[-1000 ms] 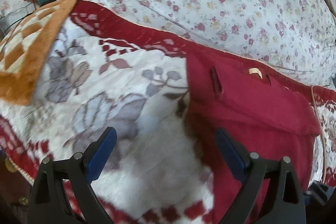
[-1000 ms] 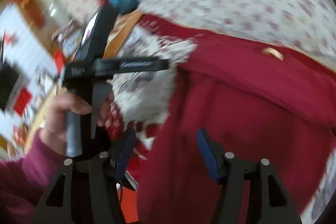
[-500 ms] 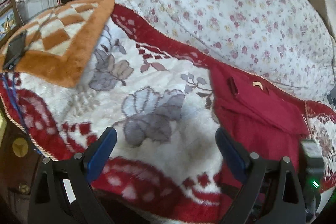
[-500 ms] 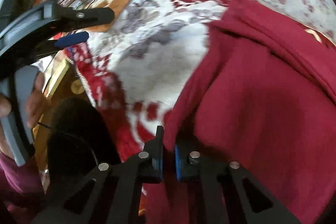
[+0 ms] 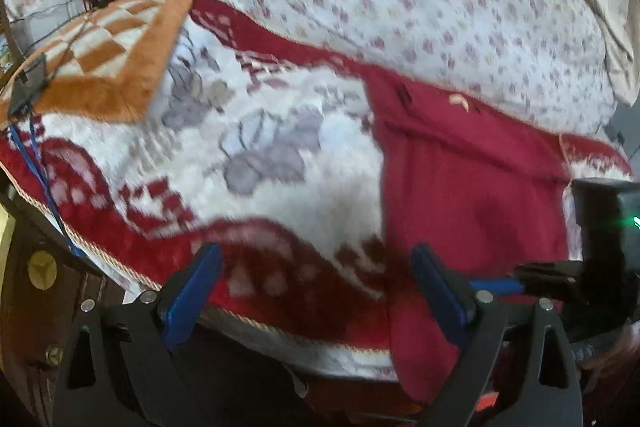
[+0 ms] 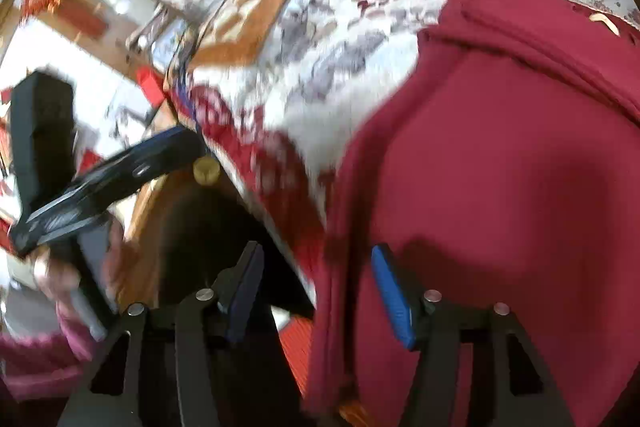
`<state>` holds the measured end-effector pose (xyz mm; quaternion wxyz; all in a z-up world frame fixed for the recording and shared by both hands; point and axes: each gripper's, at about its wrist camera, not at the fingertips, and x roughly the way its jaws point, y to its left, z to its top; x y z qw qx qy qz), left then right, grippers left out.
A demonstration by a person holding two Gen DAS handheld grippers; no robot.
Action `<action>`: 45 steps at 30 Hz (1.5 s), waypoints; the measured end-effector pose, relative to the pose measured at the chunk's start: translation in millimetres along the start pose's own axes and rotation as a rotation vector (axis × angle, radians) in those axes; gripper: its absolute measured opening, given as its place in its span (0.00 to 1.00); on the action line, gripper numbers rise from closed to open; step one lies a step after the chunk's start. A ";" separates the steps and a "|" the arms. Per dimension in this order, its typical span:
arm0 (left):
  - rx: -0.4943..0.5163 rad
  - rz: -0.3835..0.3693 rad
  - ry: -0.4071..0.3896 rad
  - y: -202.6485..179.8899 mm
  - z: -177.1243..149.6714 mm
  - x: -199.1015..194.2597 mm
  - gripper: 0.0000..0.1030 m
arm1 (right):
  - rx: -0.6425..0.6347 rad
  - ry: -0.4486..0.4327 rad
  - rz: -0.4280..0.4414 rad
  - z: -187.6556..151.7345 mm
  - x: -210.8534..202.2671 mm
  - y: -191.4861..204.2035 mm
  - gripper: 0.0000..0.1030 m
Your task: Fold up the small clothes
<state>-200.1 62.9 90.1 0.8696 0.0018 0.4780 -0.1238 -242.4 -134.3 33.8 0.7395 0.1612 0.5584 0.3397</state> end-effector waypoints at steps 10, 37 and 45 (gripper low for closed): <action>0.000 -0.005 0.037 -6.1 -19.4 5.4 0.92 | -0.076 0.142 0.139 -47.5 59.4 41.2 0.61; 0.233 0.022 0.244 -69.5 -109.6 56.2 0.92 | 0.519 0.067 -0.358 -167.8 -111.6 -104.6 0.86; 0.188 0.095 0.269 -52.3 -106.8 68.4 0.92 | 0.593 0.072 -0.391 -186.7 -82.9 -134.4 0.86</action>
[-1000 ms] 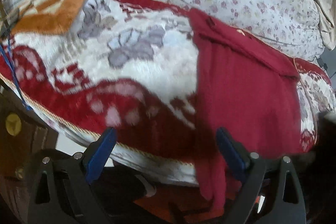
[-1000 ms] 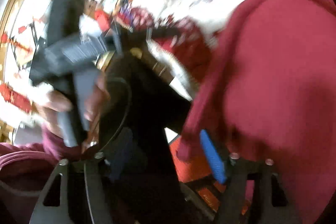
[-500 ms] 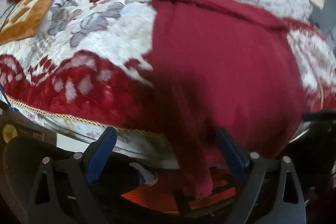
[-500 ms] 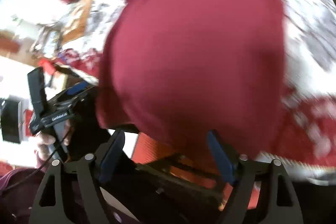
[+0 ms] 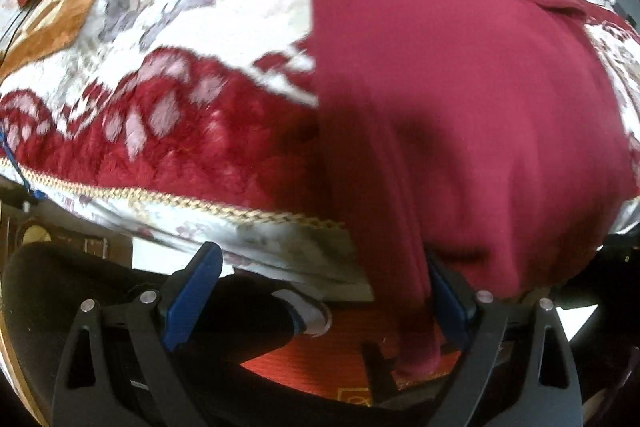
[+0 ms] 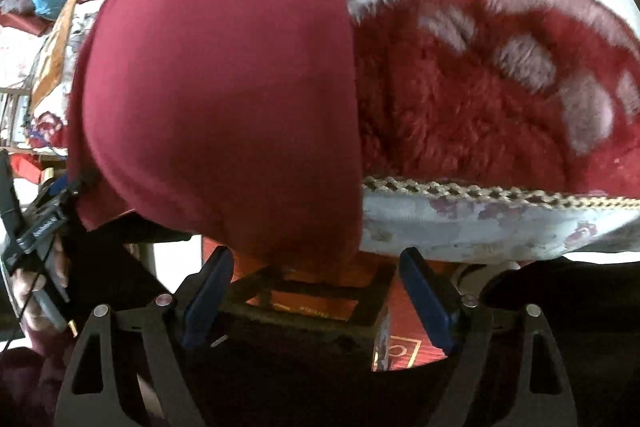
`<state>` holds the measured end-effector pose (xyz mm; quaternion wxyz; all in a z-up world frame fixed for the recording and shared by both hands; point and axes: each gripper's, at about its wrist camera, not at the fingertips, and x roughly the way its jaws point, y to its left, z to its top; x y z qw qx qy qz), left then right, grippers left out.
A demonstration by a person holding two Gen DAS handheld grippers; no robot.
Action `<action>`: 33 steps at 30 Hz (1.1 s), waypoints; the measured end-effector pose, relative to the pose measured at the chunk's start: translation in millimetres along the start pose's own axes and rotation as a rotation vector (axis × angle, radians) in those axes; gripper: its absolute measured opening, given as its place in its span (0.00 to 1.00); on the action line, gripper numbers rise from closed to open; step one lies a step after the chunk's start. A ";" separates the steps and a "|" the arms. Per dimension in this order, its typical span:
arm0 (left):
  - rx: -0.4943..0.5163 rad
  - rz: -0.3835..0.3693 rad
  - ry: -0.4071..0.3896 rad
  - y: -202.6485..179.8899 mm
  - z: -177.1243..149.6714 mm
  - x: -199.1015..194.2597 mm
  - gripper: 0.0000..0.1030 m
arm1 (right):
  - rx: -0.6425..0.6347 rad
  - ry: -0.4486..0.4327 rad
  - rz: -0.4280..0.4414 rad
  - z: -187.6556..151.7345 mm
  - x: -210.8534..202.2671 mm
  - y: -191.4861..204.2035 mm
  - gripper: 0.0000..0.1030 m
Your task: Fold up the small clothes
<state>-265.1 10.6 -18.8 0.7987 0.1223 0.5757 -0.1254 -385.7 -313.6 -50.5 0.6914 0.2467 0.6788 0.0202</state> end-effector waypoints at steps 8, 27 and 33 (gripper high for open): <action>-0.077 -0.036 0.029 13.4 5.0 10.8 0.88 | 0.041 -0.059 0.064 8.9 9.7 1.6 0.74; -0.159 -0.408 -0.166 51.9 57.4 -75.8 0.06 | -0.108 -0.384 0.547 37.5 -130.9 33.7 0.12; -0.180 -0.410 -0.263 48.6 118.4 -93.0 0.06 | -0.082 -0.513 0.555 72.5 -160.2 26.3 0.11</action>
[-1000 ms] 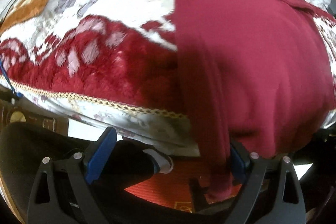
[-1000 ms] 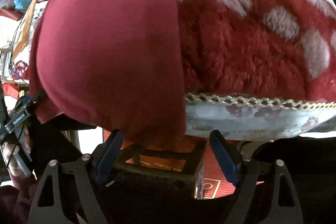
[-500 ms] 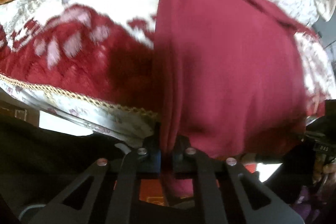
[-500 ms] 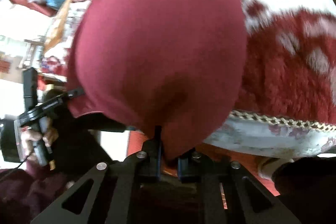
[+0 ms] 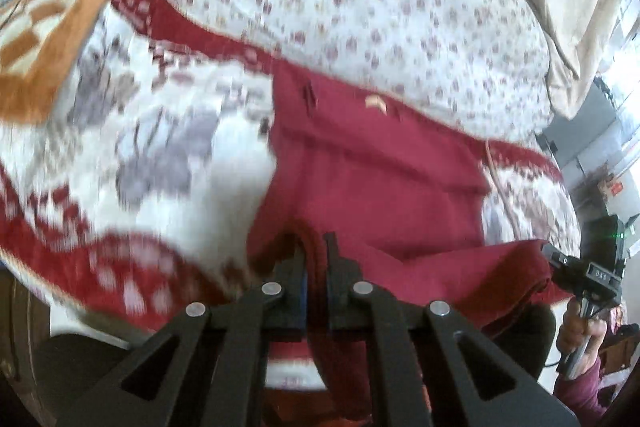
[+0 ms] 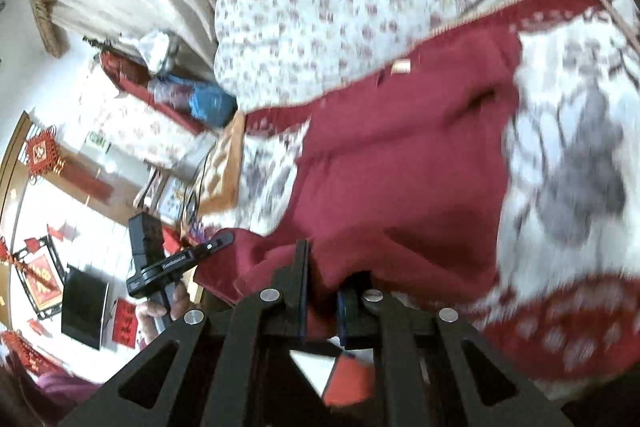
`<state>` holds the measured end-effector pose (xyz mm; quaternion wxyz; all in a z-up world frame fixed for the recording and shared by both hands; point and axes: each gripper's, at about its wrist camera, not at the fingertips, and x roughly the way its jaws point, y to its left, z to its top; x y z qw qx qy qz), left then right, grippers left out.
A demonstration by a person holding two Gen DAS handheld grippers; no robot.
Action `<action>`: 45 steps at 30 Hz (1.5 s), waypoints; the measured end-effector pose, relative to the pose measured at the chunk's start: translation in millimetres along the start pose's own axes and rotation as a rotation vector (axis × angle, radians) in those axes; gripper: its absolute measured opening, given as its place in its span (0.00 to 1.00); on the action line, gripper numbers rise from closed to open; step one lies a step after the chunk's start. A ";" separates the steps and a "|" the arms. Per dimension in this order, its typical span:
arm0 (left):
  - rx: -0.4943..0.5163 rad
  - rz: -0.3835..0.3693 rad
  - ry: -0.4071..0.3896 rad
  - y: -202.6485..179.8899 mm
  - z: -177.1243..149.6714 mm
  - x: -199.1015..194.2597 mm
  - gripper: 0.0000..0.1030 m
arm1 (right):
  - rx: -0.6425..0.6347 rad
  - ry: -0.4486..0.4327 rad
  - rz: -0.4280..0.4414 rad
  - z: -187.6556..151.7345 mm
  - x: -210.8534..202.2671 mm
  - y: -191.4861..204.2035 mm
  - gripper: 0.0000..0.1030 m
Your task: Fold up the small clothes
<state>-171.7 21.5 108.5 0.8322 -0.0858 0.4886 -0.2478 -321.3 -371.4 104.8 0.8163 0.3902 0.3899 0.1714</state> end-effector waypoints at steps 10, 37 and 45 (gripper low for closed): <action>-0.074 0.003 -0.059 -8.7 109.2 68.4 0.06 | 0.078 -0.112 -0.048 99.9 29.8 -39.7 0.12; -0.177 0.012 -0.089 20.2 154.7 159.5 0.81 | -0.064 -0.077 -0.243 159.9 95.3 -70.7 0.60; -0.056 0.244 0.033 18.4 140.4 189.4 0.81 | -0.059 -0.039 -0.586 185.9 157.1 -124.2 0.48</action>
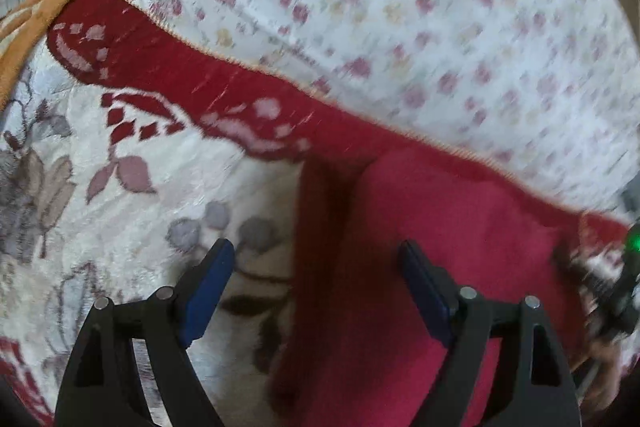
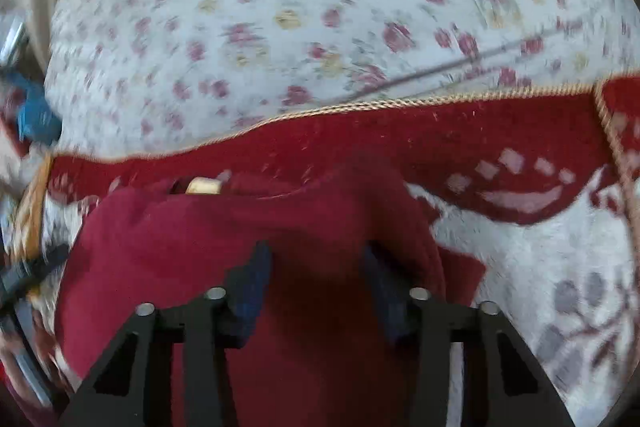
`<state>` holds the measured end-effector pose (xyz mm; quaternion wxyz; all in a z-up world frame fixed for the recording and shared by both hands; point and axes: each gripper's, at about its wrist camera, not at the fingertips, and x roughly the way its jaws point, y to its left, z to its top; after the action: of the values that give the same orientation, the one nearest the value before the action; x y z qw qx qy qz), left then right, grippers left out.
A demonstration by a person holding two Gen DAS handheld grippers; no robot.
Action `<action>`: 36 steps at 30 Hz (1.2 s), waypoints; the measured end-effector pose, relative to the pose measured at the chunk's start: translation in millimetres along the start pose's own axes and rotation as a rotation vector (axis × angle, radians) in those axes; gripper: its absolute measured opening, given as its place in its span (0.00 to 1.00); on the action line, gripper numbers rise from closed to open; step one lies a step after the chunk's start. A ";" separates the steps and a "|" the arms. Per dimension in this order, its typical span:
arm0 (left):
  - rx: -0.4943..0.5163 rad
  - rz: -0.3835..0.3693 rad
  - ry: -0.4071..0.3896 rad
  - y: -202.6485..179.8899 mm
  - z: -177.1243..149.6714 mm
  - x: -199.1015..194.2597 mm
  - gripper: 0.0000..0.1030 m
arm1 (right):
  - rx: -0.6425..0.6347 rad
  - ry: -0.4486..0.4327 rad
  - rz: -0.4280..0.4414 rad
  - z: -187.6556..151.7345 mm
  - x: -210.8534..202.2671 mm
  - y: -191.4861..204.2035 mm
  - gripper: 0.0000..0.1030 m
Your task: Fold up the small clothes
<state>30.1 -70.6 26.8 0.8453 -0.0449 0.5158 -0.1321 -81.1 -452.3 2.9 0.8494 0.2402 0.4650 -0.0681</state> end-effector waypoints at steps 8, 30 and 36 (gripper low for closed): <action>-0.025 0.029 0.013 14.4 -9.6 -20.1 0.81 | -0.032 -0.020 0.076 0.7 -41.7 44.6 0.66; -0.045 -0.002 0.087 35.9 -47.6 -17.6 0.86 | -0.350 0.133 0.102 14.3 91.4 249.2 0.59; -0.046 -0.007 0.083 36.3 -46.8 -16.7 0.86 | -0.371 0.184 0.122 3.7 104.2 272.3 0.60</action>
<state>-12.0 -28.3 11.8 0.8214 -0.0608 0.5531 -0.1250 72.3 -204.6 12.7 0.8356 0.1125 0.5297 0.0925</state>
